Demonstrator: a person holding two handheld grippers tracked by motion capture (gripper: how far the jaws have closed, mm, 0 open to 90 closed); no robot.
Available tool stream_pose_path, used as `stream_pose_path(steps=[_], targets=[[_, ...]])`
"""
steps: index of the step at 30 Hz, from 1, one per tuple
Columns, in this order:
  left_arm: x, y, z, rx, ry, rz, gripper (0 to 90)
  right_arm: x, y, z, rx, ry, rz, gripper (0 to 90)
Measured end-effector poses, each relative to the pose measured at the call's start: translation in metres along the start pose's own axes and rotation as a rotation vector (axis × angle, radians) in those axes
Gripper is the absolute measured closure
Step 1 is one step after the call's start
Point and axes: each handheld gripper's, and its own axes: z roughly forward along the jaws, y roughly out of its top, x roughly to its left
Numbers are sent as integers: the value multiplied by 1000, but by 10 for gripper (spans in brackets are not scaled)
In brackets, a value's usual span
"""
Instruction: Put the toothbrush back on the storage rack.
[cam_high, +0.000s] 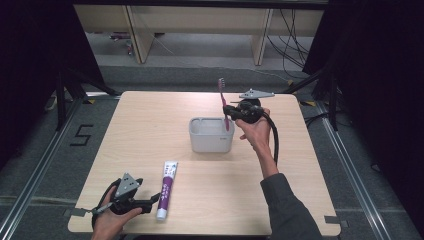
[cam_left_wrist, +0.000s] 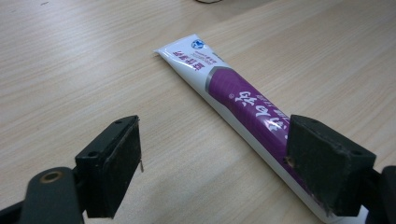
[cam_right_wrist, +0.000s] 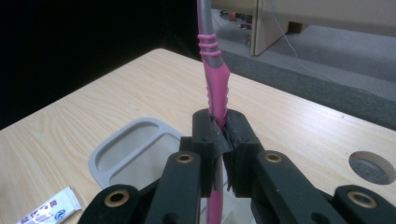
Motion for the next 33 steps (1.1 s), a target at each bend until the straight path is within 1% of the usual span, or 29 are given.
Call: stream_pose_path(steps=[1,3,4,5,6,7,8,9,10,11,12,13,14,15,16,18,19,20,21,23,24,25,26,27,28,29,30,32,33], targets=[[0,0,0,2,0,-1,178,1,-2,2,4,2,18,841],[-1,0,0,-5,-1,-5,178,-1,-4,4,15,-2,17,841],[-1,0,1,-6,-2,-7,178,-2,-5,5,12,-11,-1,841],[-1,0,1,-6,-2,-7,178,-3,-6,7,12,0,-2,840],[-1,0,1,-5,-2,-7,178,-1,-6,7,20,-5,28,840],[-1,0,1,-6,-2,-7,178,-3,-7,8,16,-6,2,841],[-1,0,1,-6,-2,-10,178,-3,-8,8,21,-21,3,840],[-1,0,0,-3,-2,-6,178,-2,-10,9,35,-12,30,841],[-1,0,0,-5,-5,-6,178,-4,-12,11,25,-6,12,840],[-1,0,1,-7,-5,-9,178,-4,-14,12,38,-8,26,840],[-1,0,0,-5,-5,-6,178,-4,-16,13,32,-20,27,840],[-1,0,0,-4,-2,-4,178,-4,-17,13,55,-15,41,840],[-1,0,1,-4,-3,-5,178,-6,-19,15,51,-9,25,840],[-1,0,1,-3,-3,-4,178,-5,-20,16,59,-12,39,840],[-1,0,1,-2,-3,-5,178,-7,-21,17,54,-14,16,840],[-2,0,1,-11,-10,-9,178,-5,-23,18,58,-15,38,840],[-2,0,1,-11,-10,-7,178,-5,-23,18,61,-20,27,840],[-2,0,1,-10,-10,-7,178,-5,-24,19,61,-18,34,840],[-2,0,1,-9,-10,-6,178,-6,-24,19,63,-13,27,839],[-2,0,1,-8,-10,-4,178,-6,-26,19,77,-19,31,839],[-2,0,1,-9,-10,-5,178,-7,-26,21,69,-11,18,839],[-2,0,1,-4,-9,1,178,-6,-27,20,80,-18,44,839],[-2,0,1,-7,-10,0,178,-6,-28,22,75,-10,30,839],[-2,0,1,-8,-10,-1,178,-7,-29,23,67,-24,9,839],[-2,0,1,-5,-9,0,178,-6,-30,23,77,-13,29,839],[-2,0,1,-5,-10,1,179,-5,-31,24,76,-15,33,839],[-2,0,1,-7,-10,0,178,-7,-32,24,65,-12,13,839],[-2,0,1,-6,-10,1,178,-6,-32,23,74,-10,44,838],[-2,0,1,-6,-10,1,178,-6,-32,23,70,-12,35,838]])
